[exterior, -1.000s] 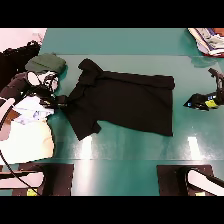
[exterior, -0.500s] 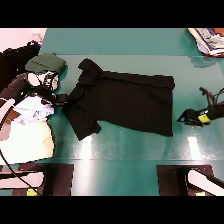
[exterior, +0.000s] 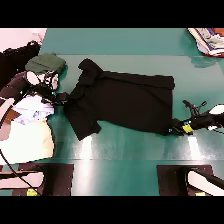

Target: Fold the shirts.

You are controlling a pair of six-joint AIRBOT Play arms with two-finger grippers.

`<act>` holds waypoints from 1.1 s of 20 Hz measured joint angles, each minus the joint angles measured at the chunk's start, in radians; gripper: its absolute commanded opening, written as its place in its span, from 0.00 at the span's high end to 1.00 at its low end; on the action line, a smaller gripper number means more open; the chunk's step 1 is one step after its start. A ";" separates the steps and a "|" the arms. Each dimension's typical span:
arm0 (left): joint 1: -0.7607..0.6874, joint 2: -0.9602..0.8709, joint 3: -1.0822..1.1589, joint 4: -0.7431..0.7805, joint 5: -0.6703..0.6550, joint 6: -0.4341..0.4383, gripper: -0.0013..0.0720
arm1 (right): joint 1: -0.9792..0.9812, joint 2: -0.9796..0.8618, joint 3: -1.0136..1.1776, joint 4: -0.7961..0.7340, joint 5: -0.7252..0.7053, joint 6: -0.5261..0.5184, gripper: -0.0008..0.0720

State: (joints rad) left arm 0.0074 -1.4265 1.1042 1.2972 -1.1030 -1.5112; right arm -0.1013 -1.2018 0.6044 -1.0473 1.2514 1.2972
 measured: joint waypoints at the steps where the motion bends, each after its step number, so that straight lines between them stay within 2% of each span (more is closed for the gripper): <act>1: 0.000 0.003 0.000 -0.002 -0.008 0.000 0.95 | 0.011 -0.003 -0.003 0.005 -0.008 0.001 0.97; 5: 0.000 0.081 0.001 -0.009 -0.056 0.024 0.95 | 0.032 0.055 0.030 -0.019 -0.055 -0.005 0.97; 10: 0.000 0.326 0.103 -0.015 -0.086 0.040 0.95 | 0.005 0.214 0.315 0.005 -0.016 -0.006 0.97; 15: 0.000 0.539 0.440 -0.035 -0.064 0.031 0.95 | -0.046 0.306 0.793 0.008 -0.010 -0.008 0.97; 19: 0.000 0.602 0.795 -0.049 -0.044 -0.005 0.95 | -0.120 0.352 1.124 0.008 -0.009 -0.008 0.97; 22: 0.000 0.619 0.990 -0.058 -0.026 -0.034 0.95 | -0.205 0.384 1.294 0.008 0.005 -0.008 0.97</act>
State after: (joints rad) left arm 0.0071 -0.8078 2.0941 1.2396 -1.1286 -1.5448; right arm -0.3061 -0.8181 1.8988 -1.0393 1.2560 1.2896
